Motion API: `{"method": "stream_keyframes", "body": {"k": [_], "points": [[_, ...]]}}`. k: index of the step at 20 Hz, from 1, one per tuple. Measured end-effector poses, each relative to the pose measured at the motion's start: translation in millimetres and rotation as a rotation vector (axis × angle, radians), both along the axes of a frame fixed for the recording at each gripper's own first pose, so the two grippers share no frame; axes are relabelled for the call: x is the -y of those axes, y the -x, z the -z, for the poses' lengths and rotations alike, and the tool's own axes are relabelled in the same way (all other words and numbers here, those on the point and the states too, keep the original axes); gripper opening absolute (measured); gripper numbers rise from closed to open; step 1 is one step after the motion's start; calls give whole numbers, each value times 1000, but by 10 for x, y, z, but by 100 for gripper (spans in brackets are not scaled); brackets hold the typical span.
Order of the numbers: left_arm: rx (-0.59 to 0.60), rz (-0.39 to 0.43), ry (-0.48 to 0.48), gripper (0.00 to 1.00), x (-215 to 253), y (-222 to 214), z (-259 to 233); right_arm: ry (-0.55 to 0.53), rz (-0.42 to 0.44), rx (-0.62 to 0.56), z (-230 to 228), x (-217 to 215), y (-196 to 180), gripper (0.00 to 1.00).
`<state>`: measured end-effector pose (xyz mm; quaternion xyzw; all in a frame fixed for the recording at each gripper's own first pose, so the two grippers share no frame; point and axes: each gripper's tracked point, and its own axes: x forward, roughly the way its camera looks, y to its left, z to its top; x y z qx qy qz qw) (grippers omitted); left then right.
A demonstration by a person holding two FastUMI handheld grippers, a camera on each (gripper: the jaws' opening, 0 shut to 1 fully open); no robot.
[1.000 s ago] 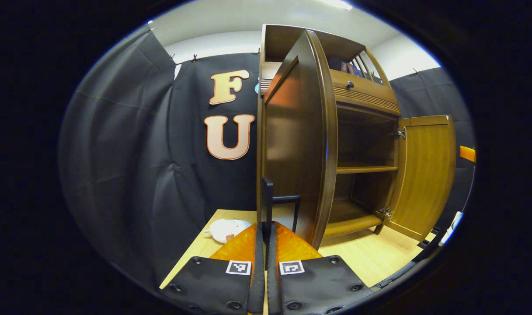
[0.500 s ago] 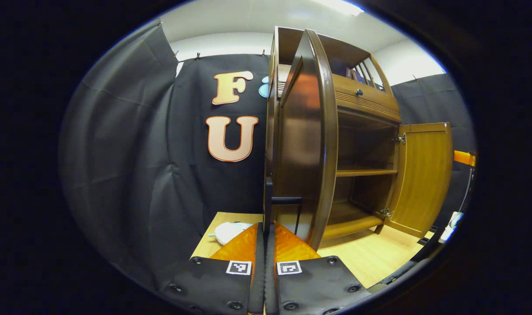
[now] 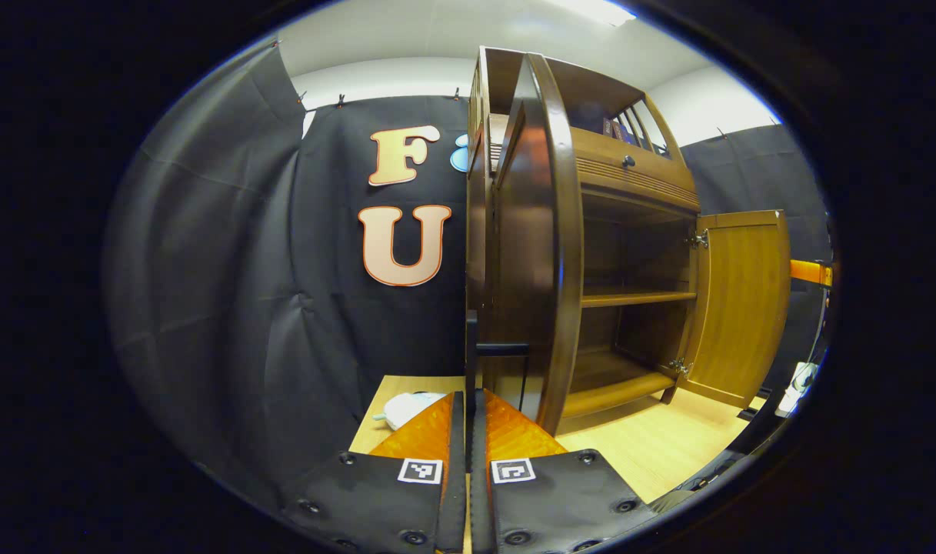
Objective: Open the right door of the double-door shoe cabinet with the right hand, and open the left door with the left hand.
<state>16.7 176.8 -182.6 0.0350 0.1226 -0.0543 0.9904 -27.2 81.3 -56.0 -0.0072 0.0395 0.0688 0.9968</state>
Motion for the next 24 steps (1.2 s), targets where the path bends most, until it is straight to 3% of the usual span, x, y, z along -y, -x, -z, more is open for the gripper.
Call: {"method": "stream_keyframes", "body": {"k": [1, 2, 6, 10, 11, 12, 13, 18, 20, 21, 24], "points": [[3, 3, 8, 10, 16, 45, -15, 0, -2, -1, 5, -4, 15, 86], [3, -2, 17, 9, 23, 92, -35, 0, -7, -4, 21, -21, 22, 92], [16, -148, -40, 9, -315, 308, -198, 0, -21, -4, 0, -54, 83, 92], [74, -238, -49, 9, -291, 520, -604, 1, -26, -2, -63, -32, 107, 92], [70, -248, -59, 13, -215, 578, -684, 7, -25, 1, -92, -10, 113, 92], [65, -262, -68, 27, -133, 615, -752, 13, -22, 4, -120, 14, 116, 92], [61, -266, -66, 31, -38, 637, -820, 17, -16, 10, -154, 41, 105, 92], [101, -204, 84, 77, 620, 655, -1364, 20, 2, 30, -310, 185, 68, 92], [146, -196, 80, 95, 761, 643, -1642, 24, 5, 38, -378, 242, 46, 92], [163, -199, 53, 94, 798, 646, -1744, 26, 11, 42, -411, 288, 36, 98], [235, -207, 11, 94, 975, 641, -2087, 17, 29, 62, -544, 416, -2, 98]]}}
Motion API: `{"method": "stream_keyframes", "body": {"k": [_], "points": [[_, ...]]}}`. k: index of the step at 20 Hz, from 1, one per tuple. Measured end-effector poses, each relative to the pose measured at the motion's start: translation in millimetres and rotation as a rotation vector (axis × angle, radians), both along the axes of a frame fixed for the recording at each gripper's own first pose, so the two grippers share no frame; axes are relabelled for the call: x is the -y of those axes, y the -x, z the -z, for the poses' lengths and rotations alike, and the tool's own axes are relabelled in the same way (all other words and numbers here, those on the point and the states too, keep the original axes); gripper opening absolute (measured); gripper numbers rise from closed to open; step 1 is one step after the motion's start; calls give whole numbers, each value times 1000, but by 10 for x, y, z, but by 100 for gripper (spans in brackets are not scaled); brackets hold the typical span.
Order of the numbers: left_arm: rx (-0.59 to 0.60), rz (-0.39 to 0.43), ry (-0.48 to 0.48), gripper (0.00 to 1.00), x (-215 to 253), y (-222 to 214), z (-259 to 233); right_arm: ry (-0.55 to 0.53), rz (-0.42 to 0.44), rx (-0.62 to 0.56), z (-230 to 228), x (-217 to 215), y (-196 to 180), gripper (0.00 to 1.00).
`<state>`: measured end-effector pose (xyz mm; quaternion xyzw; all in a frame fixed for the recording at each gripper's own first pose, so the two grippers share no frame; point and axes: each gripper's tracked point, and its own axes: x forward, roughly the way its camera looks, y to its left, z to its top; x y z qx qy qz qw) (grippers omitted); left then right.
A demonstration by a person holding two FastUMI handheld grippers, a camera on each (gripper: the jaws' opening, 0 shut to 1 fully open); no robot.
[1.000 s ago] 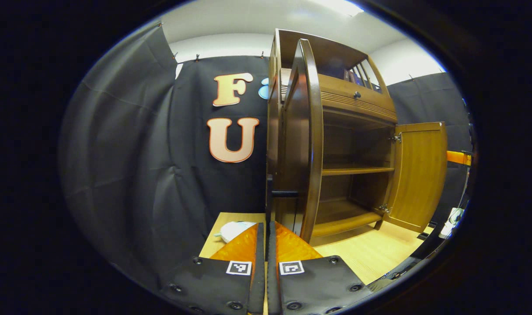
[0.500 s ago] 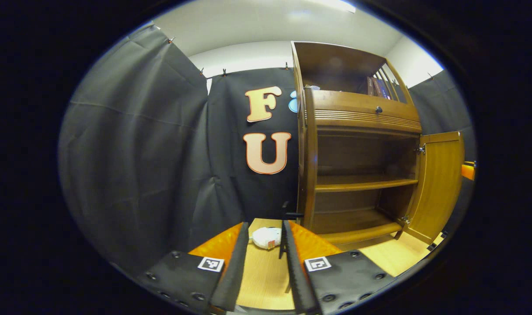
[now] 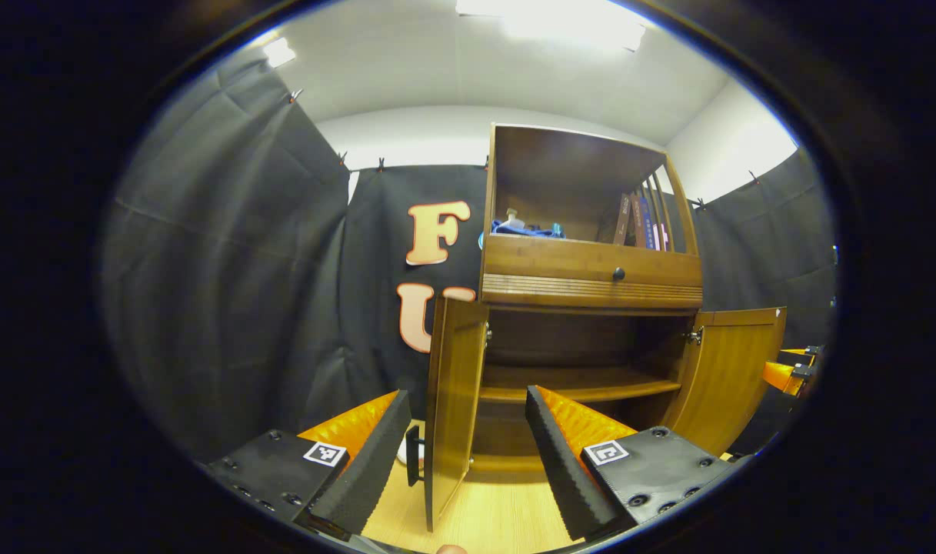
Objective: Open the right door of the double-door shoe cabinet with the right hand, and open the left door with the left hand.
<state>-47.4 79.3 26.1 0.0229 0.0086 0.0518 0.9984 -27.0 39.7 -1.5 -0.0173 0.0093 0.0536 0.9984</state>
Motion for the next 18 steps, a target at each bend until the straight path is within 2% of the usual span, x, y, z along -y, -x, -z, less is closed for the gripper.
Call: {"method": "stream_keyframes", "body": {"k": [7, 8, 9, 10, 12, 14, 16, 17, 18], "points": [[50, -5, -44, 94, 223, -89, -190, -5, 36, 21, -92, 234, 37, 98], [49, -24, -53, 95, 185, -91, -173, -5, 36, 19, -100, 239, 38, 92], [46, -52, -74, 96, 131, -71, -169, -8, 32, 20, -120, 230, 37, 98], [48, -71, -90, 96, 107, -72, -146, -10, 25, 23, -135, 203, 39, 92], [43, -82, -81, 94, 91, -77, -109, -2, 17, 34, -188, 179, 25, 92], [23, -59, -48, 96, 119, -121, -17, 4, 6, 33, -175, 141, 4, 95], [10, -68, -54, 94, 95, -136, 16, 6, 0, 29, -155, 120, -41, 92], [4, -74, -64, 94, 64, -177, 27, 9, 2, 30, -160, 127, -71, 98], [-4, -75, -71, 94, 49, -208, 42, 9, 1, 32, -162, 126, -97, 98]]}}
